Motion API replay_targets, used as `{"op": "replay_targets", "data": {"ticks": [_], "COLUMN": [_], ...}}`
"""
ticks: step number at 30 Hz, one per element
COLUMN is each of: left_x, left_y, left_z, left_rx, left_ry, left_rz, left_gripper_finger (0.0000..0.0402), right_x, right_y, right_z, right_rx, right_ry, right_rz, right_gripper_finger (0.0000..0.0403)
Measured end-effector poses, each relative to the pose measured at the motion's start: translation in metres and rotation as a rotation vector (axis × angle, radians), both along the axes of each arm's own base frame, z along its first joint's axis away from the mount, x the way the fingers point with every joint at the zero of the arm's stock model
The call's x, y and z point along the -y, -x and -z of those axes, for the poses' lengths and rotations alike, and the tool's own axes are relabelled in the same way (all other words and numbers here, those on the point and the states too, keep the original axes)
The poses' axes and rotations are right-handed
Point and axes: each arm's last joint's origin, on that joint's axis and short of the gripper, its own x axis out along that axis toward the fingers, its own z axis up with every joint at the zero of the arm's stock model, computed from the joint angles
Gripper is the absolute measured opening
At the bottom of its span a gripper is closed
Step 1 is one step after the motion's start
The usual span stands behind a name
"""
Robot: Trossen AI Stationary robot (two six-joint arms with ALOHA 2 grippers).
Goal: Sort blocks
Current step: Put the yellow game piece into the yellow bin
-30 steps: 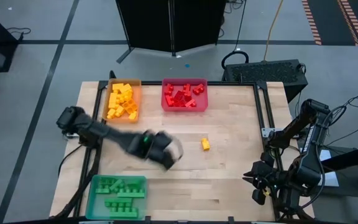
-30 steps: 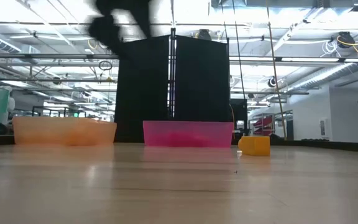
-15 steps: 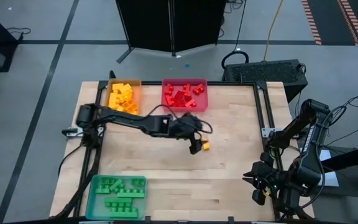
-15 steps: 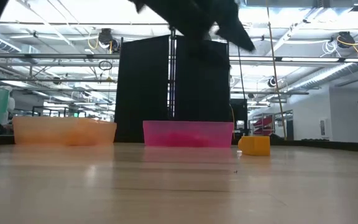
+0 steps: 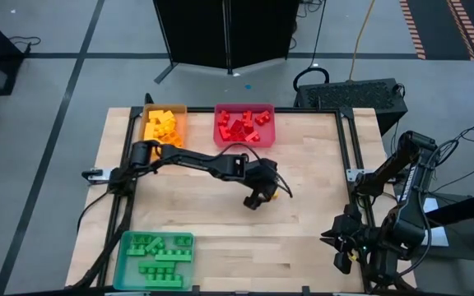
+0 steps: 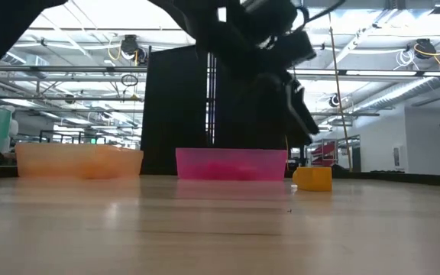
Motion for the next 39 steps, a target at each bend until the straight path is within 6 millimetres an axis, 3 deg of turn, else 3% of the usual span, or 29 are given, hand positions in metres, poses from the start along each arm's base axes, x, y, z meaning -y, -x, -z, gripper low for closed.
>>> {"op": "replay_targets", "data": {"ticks": [7,17,22,31,39], "left_x": [0.002,-0.003,-0.003,-0.001,-0.002], "left_y": [-0.006,-0.015,-0.013,-0.009,-0.008], "left_z": [0.029,0.060,0.062,0.067,0.063], "left_rx": [-0.021,-0.018,-0.047,-0.110,-0.162], "left_ry": [-0.101,-0.095,-0.064,0.050,0.183], "left_rz": [0.169,0.159,0.144,0.092,-0.077], "left_gripper_finger": [0.0395,0.0386,0.0316,0.0121,0.0121], "right_x": [-0.001,-0.001,-0.001,-0.001,-0.001], "right_y": [0.000,-0.001,-0.001,-0.001,-0.001], "right_z": [0.000,0.000,0.000,0.000,0.000], "right_rx": [0.004,0.007,0.009,0.010,0.011], "right_ry": [-0.007,-0.013,-0.022,-0.031,-0.036], "right_rz": [0.000,0.000,0.009,0.020,0.027], "right_gripper_finger": [0.0059,0.0059,0.0059,0.0059,0.0059]}}
